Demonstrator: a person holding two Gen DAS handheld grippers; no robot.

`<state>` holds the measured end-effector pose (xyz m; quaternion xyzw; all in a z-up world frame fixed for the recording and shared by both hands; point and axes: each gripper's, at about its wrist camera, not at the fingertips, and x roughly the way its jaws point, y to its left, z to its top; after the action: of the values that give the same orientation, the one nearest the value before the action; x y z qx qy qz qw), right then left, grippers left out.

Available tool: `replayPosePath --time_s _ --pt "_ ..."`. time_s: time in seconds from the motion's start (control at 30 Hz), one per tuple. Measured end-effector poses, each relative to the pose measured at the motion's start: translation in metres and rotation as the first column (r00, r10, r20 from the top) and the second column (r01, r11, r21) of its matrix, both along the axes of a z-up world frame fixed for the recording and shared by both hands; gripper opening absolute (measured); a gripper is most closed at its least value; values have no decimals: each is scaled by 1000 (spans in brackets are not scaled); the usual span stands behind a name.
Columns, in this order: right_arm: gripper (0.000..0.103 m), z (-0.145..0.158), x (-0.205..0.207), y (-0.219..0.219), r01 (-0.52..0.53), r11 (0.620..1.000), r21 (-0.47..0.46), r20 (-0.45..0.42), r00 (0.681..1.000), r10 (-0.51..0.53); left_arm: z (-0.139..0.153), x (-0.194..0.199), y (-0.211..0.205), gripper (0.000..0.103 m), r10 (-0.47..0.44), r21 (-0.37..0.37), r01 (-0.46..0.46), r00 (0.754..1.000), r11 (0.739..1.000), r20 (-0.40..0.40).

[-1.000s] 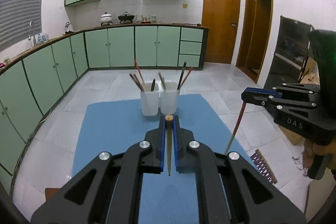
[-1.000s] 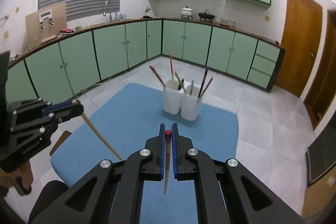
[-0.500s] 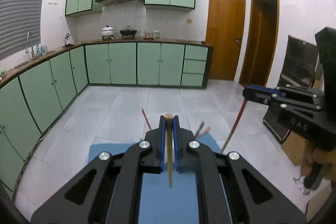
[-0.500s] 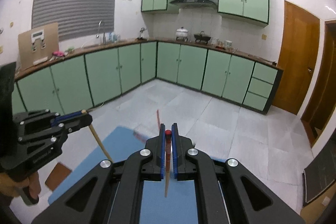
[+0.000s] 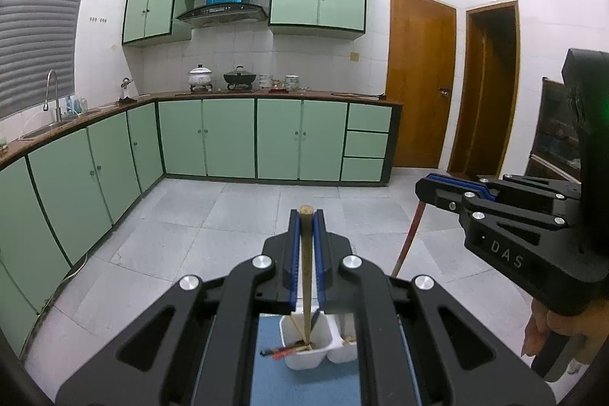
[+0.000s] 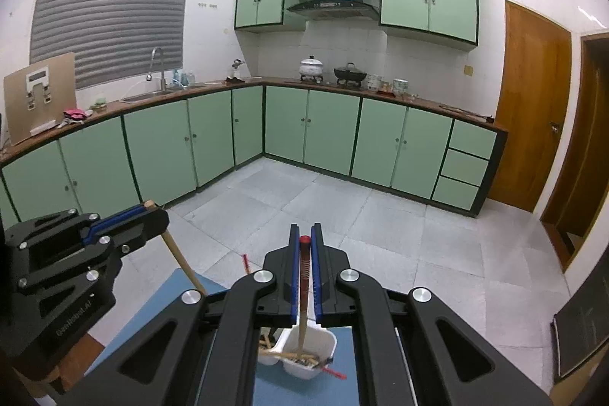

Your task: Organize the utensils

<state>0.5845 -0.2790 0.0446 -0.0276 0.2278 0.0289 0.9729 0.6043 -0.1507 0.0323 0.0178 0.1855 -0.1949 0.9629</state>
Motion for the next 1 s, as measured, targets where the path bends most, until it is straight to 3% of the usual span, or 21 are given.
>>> replayPosePath --time_s 0.3,0.37,0.4,0.53,0.6,0.7,0.77,0.83,0.87,1.0 --pt "6 -66 34 -17 25 999 21 -86 996 -23 -71 41 -4 6 8 20 -6 995 1000 -104" --pt "14 -69 32 -19 24 999 33 -95 995 -21 -75 42 -1 7 14 25 -11 993 1000 -114" --pt "24 -69 28 -21 31 999 29 -88 996 -29 -75 41 0 8 13 23 -10 993 1000 -120" --pt "25 -57 14 -23 34 998 46 -69 997 -31 -64 29 7 35 22 26 -20 994 999 -104" --pt "25 -48 4 -25 35 998 57 -55 998 -31 -54 19 9 37 22 44 -18 996 999 -89" --pt "26 -38 -19 -27 35 996 82 -38 999 -32 -39 2 16 53 33 54 -29 997 998 -76" --pt "31 -30 -40 -27 27 994 103 -20 999 -25 -29 -12 23 60 36 52 -33 997 998 -67" --pt "42 -25 -58 -26 32 994 108 -8 999 -32 -21 -30 31 71 47 57 -44 997 997 -62" --pt "45 -22 -75 -24 34 994 108 9 999 -35 -19 -40 36 74 51 60 -47 997 997 -63" --pt "73 -15 -139 -17 37 989 142 66 997 -46 -12 -92 58 85 72 76 -67 996 995 -55"
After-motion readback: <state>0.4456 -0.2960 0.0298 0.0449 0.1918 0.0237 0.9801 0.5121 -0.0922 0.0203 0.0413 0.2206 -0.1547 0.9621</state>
